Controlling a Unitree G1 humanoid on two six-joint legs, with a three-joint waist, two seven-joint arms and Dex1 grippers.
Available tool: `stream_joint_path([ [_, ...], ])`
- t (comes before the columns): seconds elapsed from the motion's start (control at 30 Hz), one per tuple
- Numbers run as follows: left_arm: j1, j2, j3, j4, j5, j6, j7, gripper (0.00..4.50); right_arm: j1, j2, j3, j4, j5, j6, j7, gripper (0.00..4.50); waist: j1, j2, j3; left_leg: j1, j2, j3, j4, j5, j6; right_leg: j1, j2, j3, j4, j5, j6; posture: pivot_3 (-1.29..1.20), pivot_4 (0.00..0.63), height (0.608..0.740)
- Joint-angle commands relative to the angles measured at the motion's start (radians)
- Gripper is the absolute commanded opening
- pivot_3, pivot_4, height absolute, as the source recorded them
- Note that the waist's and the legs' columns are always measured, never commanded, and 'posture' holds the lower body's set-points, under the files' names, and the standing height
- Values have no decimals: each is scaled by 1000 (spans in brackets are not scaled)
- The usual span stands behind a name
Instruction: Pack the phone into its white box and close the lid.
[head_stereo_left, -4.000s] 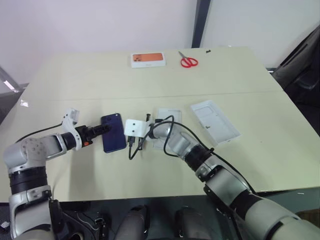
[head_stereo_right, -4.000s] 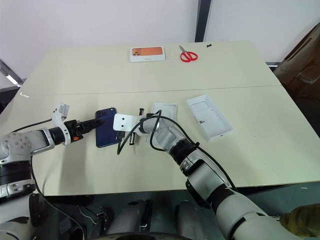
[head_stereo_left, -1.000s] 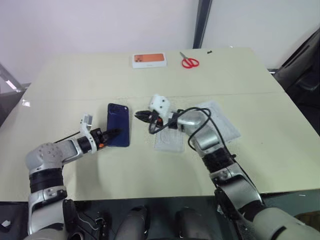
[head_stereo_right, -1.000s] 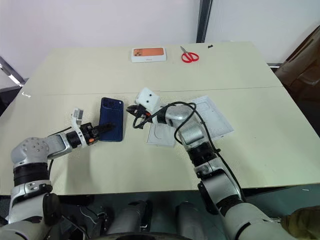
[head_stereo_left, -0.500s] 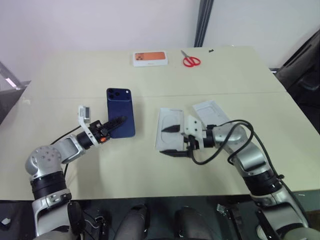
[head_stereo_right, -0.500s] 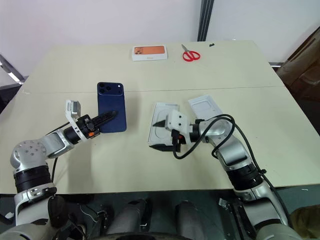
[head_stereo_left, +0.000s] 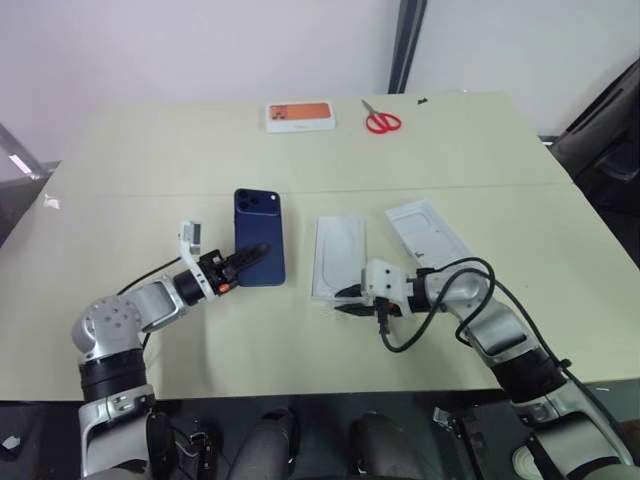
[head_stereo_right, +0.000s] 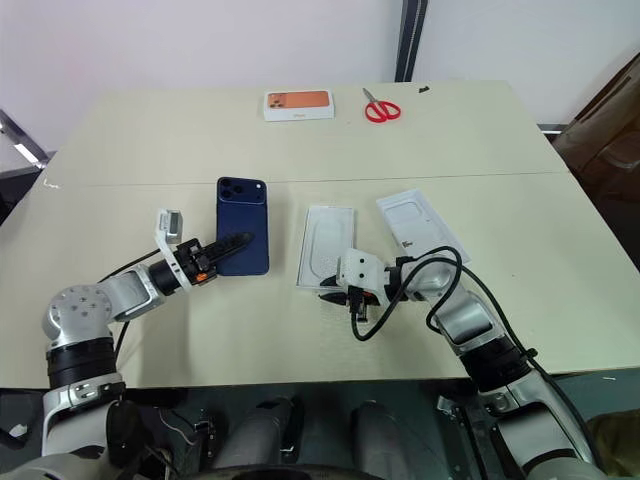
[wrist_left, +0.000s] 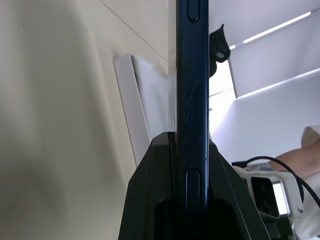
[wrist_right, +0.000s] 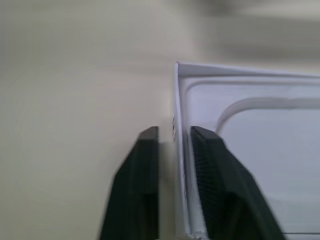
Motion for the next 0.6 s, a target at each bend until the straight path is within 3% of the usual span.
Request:
stream_joint_path([
  [0.03, -15, 19, -3, -39, -30, -17, -11, 0, -1, -8, -13, -11, 22, -5, 16, 673, 0, 0, 0, 0, 0, 0, 0, 0, 0, 0, 0, 0, 0, 0, 0, 0, 150, 734],
  [0.1, -15, 19, -8, -38, -28, -20, -10, 0, -4, -9, -11, -8, 23, -9, 23, 36, 0, 0, 0, 0, 0, 0, 0, 0, 0, 0, 0, 0, 0, 0, 0, 0, 150, 734],
  [0.6, -19, 14, -18, -33, -37, -23, 8, 0, 35, 21, 13, -187, 42, 103, -22, 36, 1, 0, 0, 0, 0, 0, 0, 0, 0, 0, 0, 0, 0, 0, 0, 0, 150, 734],
])
